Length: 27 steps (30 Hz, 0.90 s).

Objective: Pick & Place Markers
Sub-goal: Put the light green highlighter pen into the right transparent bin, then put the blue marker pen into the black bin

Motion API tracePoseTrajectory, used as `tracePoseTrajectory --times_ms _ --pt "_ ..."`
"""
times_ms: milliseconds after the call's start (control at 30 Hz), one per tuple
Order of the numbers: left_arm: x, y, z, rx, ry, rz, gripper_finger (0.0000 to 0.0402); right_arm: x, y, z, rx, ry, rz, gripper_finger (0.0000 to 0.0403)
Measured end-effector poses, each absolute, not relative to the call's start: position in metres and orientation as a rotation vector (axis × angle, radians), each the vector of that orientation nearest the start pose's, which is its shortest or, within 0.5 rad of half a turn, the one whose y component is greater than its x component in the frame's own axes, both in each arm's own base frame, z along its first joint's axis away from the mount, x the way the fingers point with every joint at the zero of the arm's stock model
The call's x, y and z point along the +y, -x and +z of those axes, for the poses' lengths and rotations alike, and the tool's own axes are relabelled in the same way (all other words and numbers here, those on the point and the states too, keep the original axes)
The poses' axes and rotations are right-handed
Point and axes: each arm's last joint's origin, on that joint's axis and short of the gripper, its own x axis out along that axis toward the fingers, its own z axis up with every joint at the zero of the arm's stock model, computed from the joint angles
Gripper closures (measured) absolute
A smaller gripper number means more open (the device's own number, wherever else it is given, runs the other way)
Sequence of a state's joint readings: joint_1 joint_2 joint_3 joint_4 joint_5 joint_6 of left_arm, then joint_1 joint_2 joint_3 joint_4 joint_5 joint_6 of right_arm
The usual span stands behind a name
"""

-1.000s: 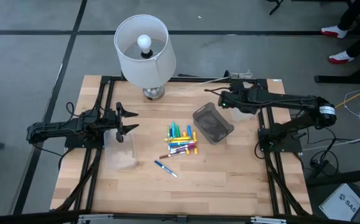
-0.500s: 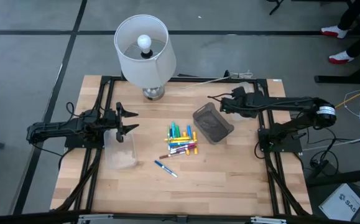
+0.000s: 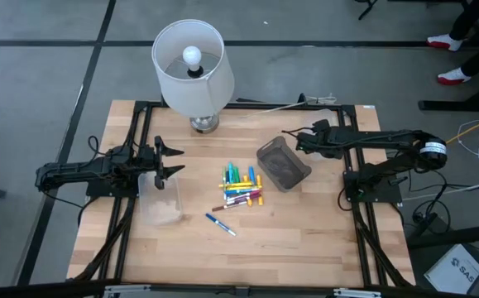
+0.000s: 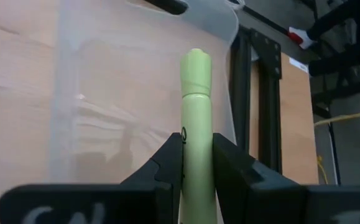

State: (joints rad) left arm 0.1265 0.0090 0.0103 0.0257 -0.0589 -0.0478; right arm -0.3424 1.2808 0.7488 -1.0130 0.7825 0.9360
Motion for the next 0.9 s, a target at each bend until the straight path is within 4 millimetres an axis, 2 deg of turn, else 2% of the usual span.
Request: tracePoseTrajectory --times_ms 367,633,900 --pt "0.014 -0.097 0.169 -0.031 0.047 0.185 0.0160 -0.096 -0.162 0.183 1.019 -0.351 -1.528 0.0329" --pt "0.014 -0.097 0.169 -0.031 0.047 0.184 0.0160 -0.101 -0.158 0.182 1.019 -0.376 -1.556 0.0295" --pt "0.014 -0.097 0.169 -0.031 0.047 0.184 0.0160 -0.103 -0.157 0.182 1.037 -0.373 -1.553 0.0290"
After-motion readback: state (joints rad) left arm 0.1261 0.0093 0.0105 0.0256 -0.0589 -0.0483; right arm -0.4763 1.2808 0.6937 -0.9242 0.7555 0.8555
